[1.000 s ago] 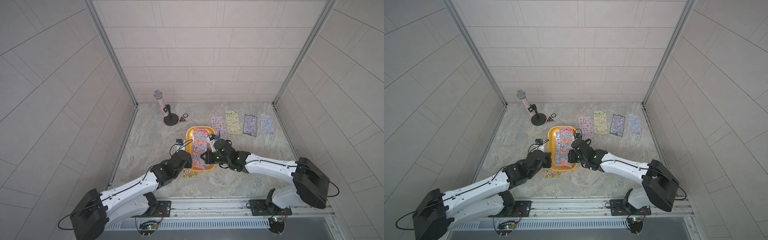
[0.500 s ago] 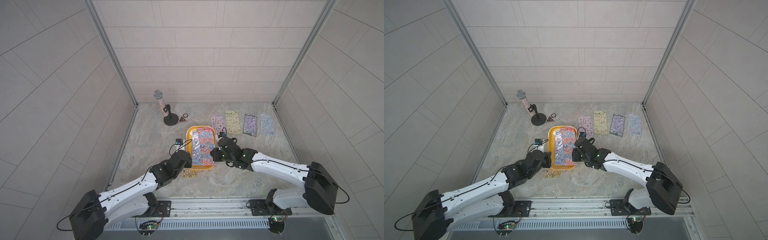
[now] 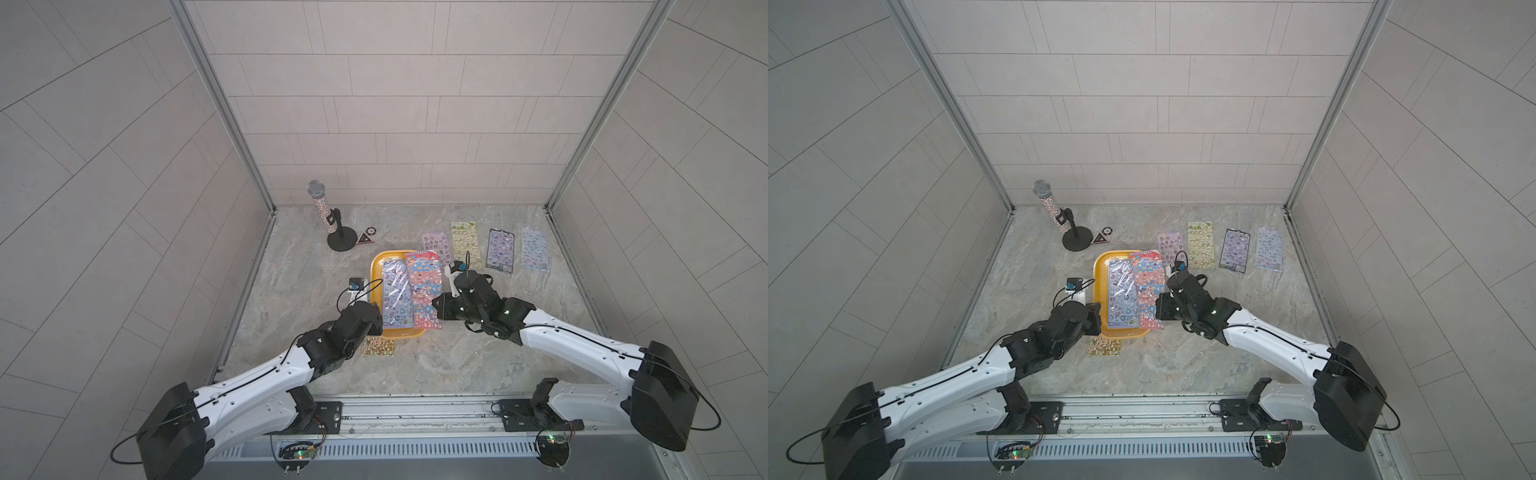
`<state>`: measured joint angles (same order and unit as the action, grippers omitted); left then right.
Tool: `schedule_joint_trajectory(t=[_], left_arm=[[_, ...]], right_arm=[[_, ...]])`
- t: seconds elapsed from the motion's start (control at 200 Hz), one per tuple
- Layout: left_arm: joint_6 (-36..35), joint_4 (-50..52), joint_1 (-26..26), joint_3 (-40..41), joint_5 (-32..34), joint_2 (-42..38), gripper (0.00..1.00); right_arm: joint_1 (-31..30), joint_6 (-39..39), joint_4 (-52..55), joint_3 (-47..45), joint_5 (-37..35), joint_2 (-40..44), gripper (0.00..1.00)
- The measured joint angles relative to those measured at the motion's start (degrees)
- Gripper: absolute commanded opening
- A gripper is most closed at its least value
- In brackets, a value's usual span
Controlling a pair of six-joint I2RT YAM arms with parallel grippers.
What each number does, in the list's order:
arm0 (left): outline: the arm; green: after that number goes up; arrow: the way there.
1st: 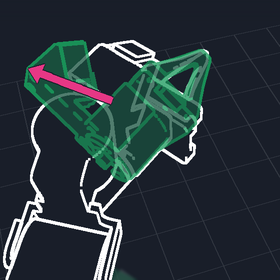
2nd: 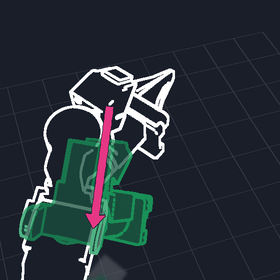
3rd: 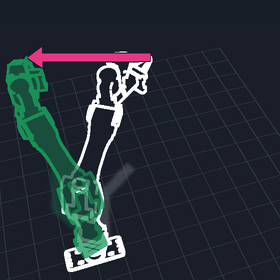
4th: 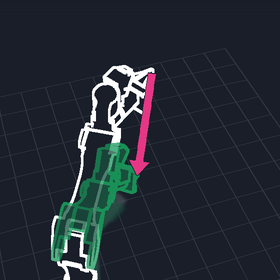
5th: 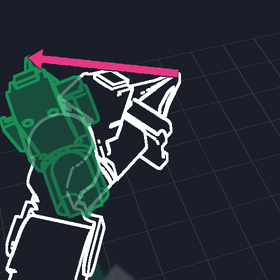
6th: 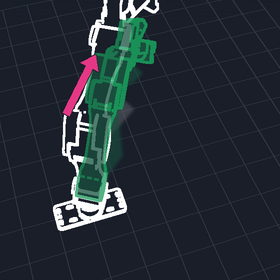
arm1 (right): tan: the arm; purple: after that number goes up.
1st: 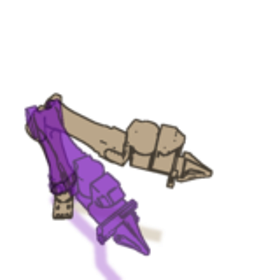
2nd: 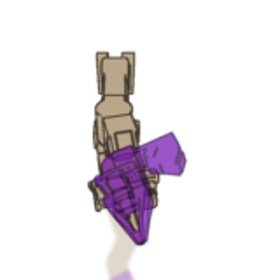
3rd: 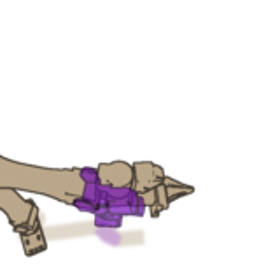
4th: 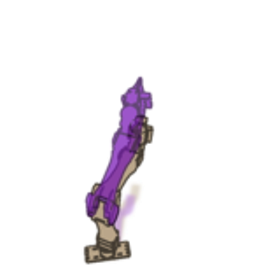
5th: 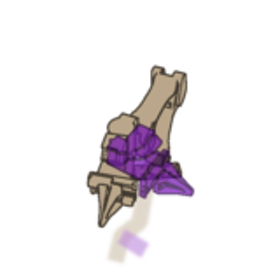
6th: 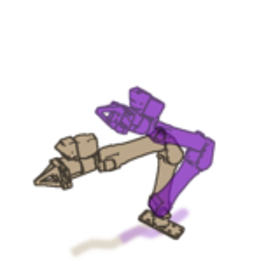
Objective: Take the stickers out of the storage box
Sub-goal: Pick up the sticker from the storage box, then place the sticker at the center of the board.
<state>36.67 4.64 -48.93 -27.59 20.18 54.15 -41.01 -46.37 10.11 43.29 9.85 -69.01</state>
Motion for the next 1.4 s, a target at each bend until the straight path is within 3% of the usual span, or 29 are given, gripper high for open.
schedule_joint_trajectory(t=[0.405, 0.685, 0.986, 1.201, 1.401], left_arm=[[2.3, 2.2, 0.0, 0.6, 7.5, -3.1, 0.0], [5.8, 6.3, 0.0, 1.9, 16.3, -9.8, 0.0], [8.6, 9.5, 0.0, 3.5, 22.6, -14.7, 0.0], [9.2, 9.9, 0.0, 3.5, 23.7, -14.8, 0.0], [9.4, 9.9, 0.0, 3.5, 23.8, -14.8, 0.0]], right_arm=[[10.3, -0.1, -0.9, -4.4, 16.1, 7.0, 0.0], [15.0, -0.5, 1.1, -5.3, 20.1, 7.0, 0.0], [11.9, -5.7, -4.2, -7.9, 23.3, -2.2, 0.0], [7.2, -11.2, -11.2, -8.4, 23.5, -12.2, 0.0], [4.1, -16.2, -18.0, -8.4, 22.9, -20.9, 0.07]])
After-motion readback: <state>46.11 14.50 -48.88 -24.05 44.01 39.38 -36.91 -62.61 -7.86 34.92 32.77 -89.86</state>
